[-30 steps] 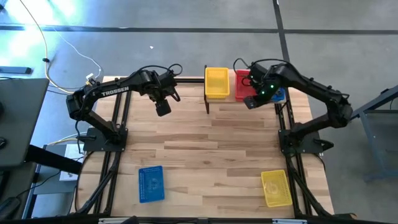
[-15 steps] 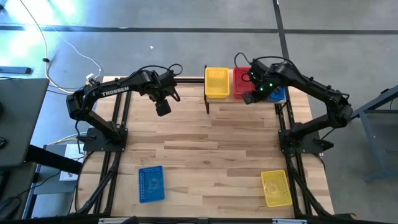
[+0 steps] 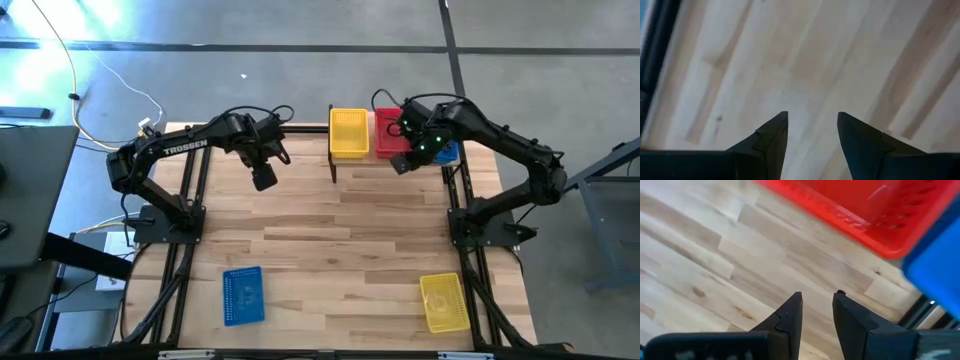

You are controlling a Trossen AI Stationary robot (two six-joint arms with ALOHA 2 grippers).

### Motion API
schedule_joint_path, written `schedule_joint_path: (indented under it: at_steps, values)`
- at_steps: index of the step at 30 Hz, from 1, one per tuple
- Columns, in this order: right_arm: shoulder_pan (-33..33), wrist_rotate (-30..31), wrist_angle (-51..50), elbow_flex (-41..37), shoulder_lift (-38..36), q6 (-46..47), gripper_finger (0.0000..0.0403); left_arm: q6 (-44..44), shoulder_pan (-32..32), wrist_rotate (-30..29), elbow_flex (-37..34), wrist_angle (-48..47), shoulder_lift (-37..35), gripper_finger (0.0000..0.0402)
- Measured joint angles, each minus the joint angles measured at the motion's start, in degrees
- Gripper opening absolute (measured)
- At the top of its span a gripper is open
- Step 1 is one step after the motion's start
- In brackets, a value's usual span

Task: Stack baskets on shelf by color
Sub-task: Stack the yellow basket on the stacked yellow baskets on the shelf

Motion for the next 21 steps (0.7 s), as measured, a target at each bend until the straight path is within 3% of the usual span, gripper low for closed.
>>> schedule_joint_path:
  at_steps: [13, 21]
  values:
    - [11.91, 0.71, -0.14, -0.11, -0.02, 0.19, 0.0094, -2.11, -8.05, 2.54, -2.96, -2.35, -3.38, 0.0161]
    - [19.89, 2.98, 0.47, -0.13, -0.04, 9.6, 0.0094, -6.82, -12.91, 3.29, -9.4, -0.17, -10.83, 0.0161]
